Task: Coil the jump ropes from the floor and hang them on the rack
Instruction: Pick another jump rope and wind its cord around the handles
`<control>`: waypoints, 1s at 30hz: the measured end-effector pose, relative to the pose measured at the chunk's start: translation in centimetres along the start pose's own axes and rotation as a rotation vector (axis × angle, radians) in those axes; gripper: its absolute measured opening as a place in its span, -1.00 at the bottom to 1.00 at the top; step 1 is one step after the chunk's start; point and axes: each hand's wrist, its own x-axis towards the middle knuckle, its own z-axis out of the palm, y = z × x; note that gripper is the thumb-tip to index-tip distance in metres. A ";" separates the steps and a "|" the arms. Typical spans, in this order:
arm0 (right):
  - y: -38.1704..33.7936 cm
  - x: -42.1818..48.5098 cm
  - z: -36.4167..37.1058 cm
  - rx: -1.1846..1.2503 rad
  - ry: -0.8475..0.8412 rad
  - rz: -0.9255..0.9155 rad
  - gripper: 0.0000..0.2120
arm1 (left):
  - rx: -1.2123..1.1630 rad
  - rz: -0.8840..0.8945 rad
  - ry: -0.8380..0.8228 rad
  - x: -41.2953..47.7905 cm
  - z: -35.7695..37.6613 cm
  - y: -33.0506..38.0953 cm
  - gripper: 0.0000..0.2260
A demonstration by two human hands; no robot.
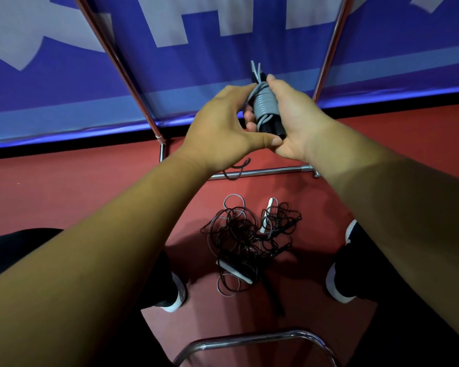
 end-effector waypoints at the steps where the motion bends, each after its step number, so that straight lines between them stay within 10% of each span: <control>1: 0.0 -0.1 0.1 -0.003 0.005 0.003 -0.61 | 0.012 0.013 0.002 -0.1 0.1 0.1 -0.24; 25: -1.1 0.0 -0.9 0.241 -0.114 0.140 -0.66 | 0.076 -0.060 -0.122 0.7 -0.4 -0.4 -0.07; 30: -1.4 0.2 -1.4 -0.010 -0.117 0.130 -0.65 | -0.027 -0.190 -0.079 0.9 -1.5 -0.8 -0.55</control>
